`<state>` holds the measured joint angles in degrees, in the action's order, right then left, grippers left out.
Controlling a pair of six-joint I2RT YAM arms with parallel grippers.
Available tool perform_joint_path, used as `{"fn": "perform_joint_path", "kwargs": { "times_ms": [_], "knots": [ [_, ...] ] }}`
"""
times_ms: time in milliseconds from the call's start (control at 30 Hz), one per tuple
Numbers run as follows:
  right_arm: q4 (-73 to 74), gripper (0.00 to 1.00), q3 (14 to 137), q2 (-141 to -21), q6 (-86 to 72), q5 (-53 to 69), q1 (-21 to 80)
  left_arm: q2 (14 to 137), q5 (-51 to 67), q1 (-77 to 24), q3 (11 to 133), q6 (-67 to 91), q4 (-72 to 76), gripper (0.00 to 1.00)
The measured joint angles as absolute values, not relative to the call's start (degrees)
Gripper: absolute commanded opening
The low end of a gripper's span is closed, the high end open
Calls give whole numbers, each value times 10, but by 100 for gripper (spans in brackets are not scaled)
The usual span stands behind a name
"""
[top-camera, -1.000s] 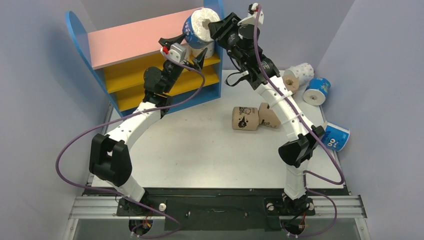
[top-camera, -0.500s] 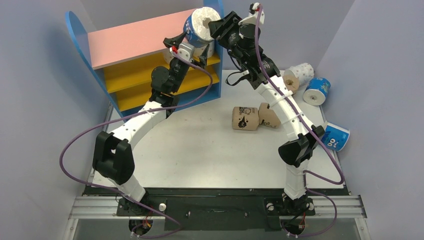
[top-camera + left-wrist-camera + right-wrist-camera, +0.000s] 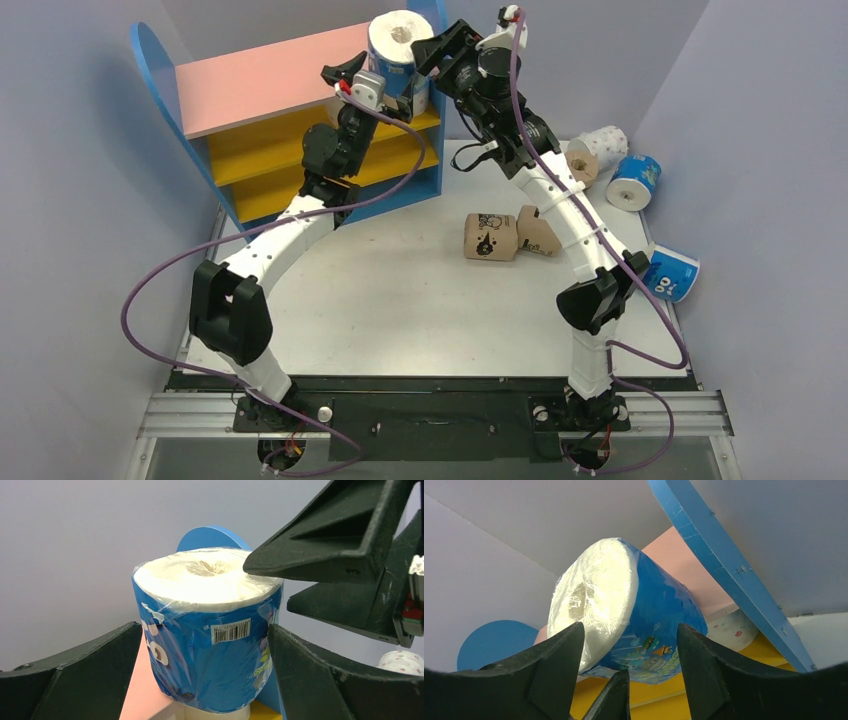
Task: Place and organize the paper towels onto the shelf
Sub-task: Place the paper towel on the shelf.
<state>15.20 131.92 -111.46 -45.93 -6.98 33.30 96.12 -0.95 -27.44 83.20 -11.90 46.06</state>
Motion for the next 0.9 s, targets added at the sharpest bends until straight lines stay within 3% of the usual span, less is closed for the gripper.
{"fn": "perform_joint_path", "kwargs": {
  "times_ms": [400,733,900],
  "knots": [
    [147,70,1267,-1076,-460,-56,312,984,-32,-277,889,-112,410,96],
    [96,71,1027,-887,-454,-55,296,1003,-63,-272,952,-109,341,97],
    [30,70,848,-761,-448,-60,296,1016,-72,-271,975,-98,321,97]
  ]
}}
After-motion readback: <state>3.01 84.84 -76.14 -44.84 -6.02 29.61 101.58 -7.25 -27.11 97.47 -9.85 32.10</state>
